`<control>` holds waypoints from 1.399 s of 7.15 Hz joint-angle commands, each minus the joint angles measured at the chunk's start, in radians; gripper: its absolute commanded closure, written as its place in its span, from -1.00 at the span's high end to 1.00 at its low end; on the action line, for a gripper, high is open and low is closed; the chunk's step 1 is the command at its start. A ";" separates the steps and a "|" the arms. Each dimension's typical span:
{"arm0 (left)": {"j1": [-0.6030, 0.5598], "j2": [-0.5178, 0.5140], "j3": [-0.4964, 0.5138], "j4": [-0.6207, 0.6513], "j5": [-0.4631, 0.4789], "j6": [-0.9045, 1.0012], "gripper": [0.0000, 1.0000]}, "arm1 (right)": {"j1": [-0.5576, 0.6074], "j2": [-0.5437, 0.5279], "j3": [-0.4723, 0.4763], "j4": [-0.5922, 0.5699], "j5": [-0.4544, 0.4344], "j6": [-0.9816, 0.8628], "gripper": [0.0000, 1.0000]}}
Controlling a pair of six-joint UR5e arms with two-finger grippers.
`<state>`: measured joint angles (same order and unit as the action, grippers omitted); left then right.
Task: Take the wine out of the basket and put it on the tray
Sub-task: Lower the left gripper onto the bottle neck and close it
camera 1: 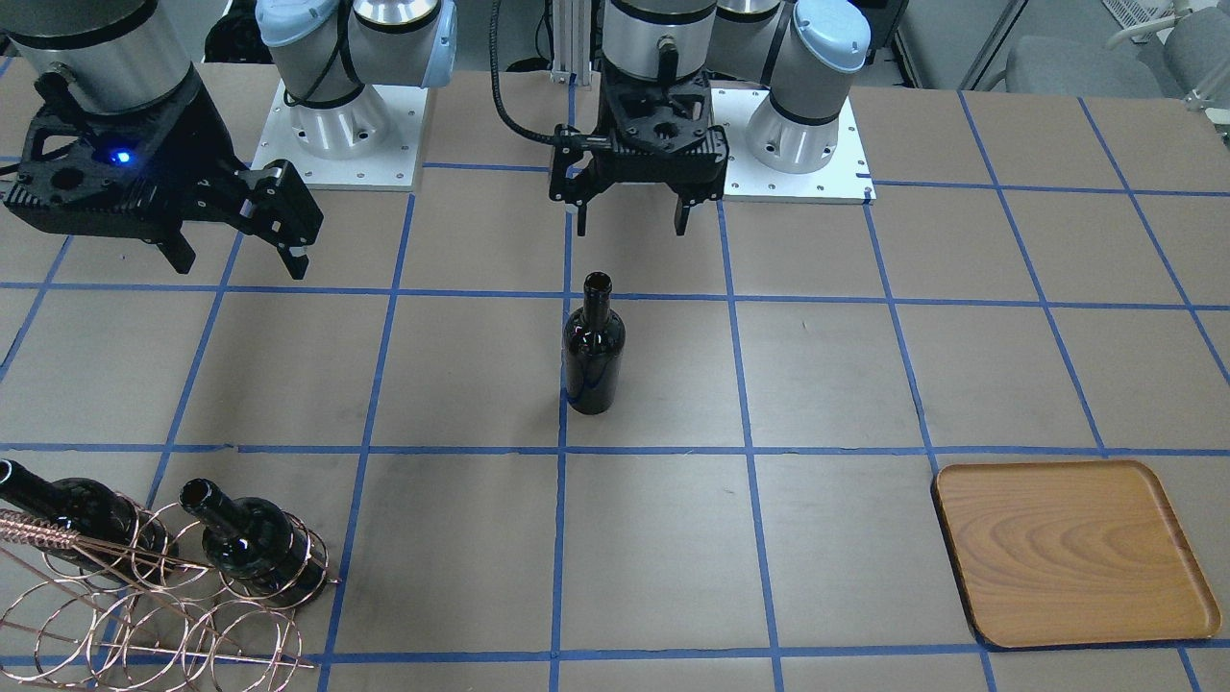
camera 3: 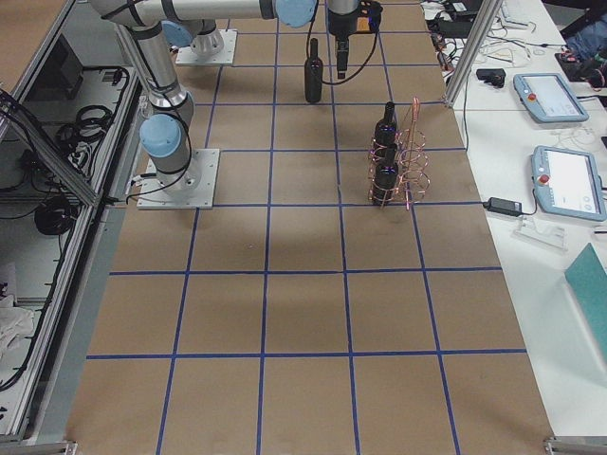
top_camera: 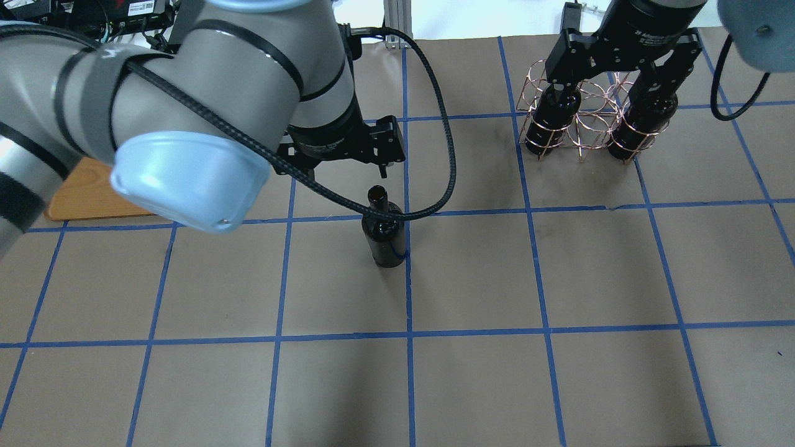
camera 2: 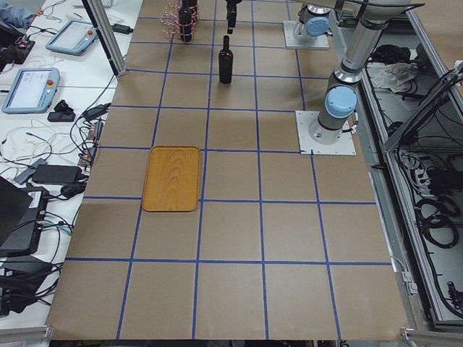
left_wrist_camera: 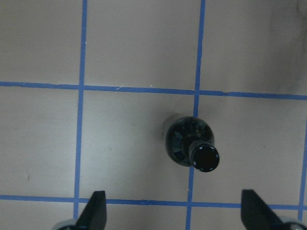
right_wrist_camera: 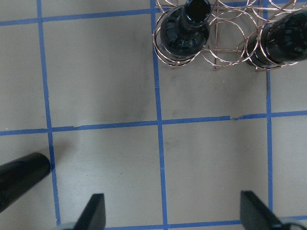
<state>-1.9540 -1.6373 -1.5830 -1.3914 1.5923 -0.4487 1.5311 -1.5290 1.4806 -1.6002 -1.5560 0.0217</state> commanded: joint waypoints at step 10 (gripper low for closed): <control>-0.036 -0.116 -0.115 0.175 0.000 -0.101 -0.60 | -0.005 0.004 0.015 0.009 -0.001 -0.034 1.00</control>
<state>-1.9895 -1.7621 -1.6975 -1.2196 1.5884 -0.5607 1.5263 -1.5267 1.4956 -1.5914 -1.5565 -0.0122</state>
